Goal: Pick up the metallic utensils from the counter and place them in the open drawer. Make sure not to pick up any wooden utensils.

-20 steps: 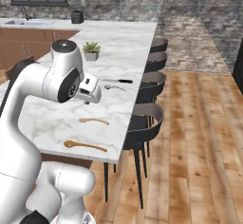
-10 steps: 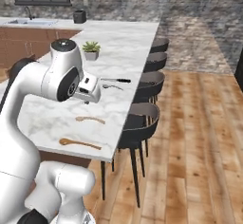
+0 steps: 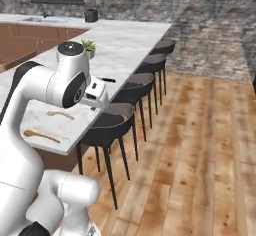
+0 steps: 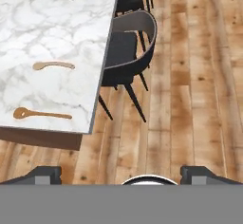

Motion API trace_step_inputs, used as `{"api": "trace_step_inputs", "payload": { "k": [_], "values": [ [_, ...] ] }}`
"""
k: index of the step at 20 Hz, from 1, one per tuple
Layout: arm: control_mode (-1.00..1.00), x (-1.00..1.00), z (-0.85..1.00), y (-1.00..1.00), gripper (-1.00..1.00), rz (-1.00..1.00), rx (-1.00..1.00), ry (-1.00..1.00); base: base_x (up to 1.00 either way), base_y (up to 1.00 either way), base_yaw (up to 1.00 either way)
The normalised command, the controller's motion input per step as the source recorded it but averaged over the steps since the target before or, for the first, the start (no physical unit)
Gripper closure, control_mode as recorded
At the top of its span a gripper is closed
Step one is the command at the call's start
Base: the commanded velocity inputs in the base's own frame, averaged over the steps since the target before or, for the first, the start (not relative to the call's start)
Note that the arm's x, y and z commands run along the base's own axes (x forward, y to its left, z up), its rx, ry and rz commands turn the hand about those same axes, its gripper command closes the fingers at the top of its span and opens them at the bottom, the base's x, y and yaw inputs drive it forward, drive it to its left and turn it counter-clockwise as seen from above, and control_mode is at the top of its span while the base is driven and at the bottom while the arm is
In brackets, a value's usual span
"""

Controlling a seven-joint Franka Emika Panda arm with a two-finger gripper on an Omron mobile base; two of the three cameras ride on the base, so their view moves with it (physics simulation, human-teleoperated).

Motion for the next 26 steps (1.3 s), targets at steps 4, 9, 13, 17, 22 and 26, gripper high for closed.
{"api": "trace_step_inputs", "payload": {
  "k": [4, 9, 13, 17, 22, 26],
  "values": [
    [1.00, 0.00, 0.00, 0.00, -1.00, 0.00, 0.00, 0.00, 0.44, -0.75, 0.45],
    [1.00, 0.00, 0.00, 0.00, -1.00, 0.00, 0.00, 0.00, 0.64, -0.84, 0.54],
    [1.00, 0.00, 0.00, 0.00, -1.00, 0.00, 0.00, 0.00, 0.67, -0.98, 0.44],
    [1.00, 0.00, 0.00, 0.00, -1.00, 0.00, 0.00, 0.00, 0.75, -0.95, 0.42],
    [1.00, 0.00, 0.00, 0.00, -1.00, 0.00, 0.00, 0.00, 0.31, -1.00, 0.28],
    [1.00, 0.00, 0.00, 0.00, -1.00, 0.00, 0.00, 0.00, 0.35, -1.00, 0.31]
  ]
}}
